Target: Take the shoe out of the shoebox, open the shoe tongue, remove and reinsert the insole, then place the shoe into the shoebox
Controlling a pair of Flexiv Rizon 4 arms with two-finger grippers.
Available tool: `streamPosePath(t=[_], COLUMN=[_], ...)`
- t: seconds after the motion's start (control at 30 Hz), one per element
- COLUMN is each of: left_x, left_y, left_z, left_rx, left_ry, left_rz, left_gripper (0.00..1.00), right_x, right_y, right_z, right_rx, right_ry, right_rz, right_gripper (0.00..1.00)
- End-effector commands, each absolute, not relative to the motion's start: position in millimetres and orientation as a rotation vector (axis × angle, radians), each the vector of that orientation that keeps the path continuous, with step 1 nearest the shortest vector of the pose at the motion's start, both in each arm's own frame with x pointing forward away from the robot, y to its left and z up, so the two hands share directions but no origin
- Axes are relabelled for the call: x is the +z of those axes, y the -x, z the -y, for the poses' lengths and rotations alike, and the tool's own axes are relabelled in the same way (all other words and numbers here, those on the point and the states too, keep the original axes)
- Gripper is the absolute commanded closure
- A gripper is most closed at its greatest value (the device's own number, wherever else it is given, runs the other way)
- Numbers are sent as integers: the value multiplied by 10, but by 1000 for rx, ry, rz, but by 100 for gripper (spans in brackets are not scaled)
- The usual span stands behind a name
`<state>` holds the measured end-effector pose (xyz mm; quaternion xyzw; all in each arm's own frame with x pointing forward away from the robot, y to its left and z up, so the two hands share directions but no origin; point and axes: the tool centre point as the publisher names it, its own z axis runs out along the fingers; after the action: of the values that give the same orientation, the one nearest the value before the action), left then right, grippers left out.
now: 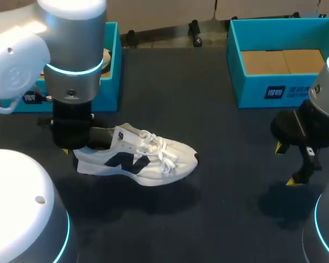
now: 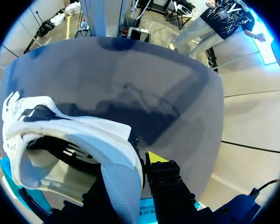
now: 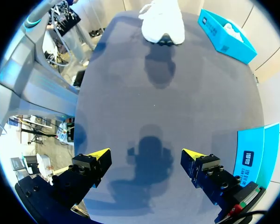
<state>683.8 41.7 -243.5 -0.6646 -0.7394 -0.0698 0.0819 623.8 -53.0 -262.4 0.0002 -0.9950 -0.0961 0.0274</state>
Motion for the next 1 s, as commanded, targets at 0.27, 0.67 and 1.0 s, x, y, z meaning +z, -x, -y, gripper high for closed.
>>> streamPosePath(t=[0.27, 0.67, 1.0], left_x=[-2936, -3211, -3469], left_y=[-6810, -6884, -6811], left_z=[-124, 238, 438], left_rx=[-118, -135, -154], left_ry=[1951, 1933, 1982], left_rz=[2186, 2244, 2226], left_gripper=[100, 100, 100], right_x=[-2636, -2636, -2636], right_y=[-6236, -6236, -6236], right_z=[527, 527, 527], right_rx=[-294, -294, -294], right_ry=[-1, -1, -1], right_rz=[3074, 3074, 3074], right_gripper=[0, 0, 0])
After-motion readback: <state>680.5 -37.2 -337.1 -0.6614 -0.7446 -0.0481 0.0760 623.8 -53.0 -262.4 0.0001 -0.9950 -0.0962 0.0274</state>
